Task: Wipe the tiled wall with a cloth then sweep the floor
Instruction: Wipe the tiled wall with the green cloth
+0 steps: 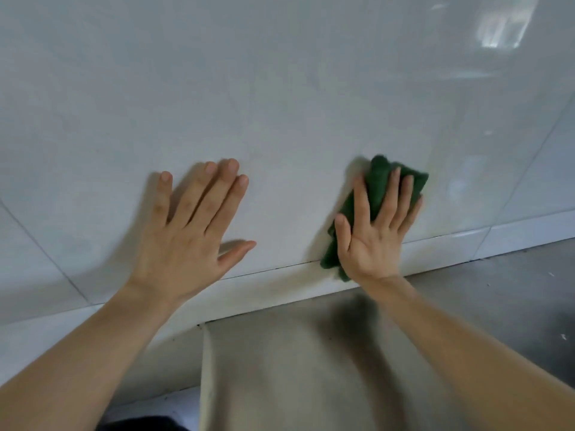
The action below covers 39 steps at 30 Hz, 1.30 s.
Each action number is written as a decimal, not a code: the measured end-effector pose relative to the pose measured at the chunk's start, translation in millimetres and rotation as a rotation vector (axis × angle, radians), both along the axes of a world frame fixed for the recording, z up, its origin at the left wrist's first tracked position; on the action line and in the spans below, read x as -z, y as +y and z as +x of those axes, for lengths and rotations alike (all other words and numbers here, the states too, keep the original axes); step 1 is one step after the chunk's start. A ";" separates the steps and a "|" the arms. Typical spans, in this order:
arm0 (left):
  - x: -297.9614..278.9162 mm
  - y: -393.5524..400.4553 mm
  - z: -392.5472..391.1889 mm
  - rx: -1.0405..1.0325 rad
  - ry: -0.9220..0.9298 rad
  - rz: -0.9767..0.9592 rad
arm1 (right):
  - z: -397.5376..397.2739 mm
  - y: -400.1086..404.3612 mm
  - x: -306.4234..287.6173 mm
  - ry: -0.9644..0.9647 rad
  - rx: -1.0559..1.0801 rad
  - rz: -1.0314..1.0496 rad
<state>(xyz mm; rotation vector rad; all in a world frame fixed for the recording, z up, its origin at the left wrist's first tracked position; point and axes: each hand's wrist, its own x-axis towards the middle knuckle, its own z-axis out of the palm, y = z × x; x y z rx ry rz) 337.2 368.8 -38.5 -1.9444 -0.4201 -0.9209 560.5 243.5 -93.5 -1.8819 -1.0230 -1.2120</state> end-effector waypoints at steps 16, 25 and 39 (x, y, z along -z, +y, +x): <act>27.4 51.3 -124.2 -0.088 0.070 -0.047 | -159.5 82.7 37.8 1.116 0.041 0.661; 29.1 60.5 -141.2 0.005 0.107 -0.072 | -251.1 120.8 50.5 1.025 -0.156 0.463; -3.7 -22.3 38.1 0.208 0.083 -0.052 | 3.7 -4.9 35.9 1.162 0.059 0.629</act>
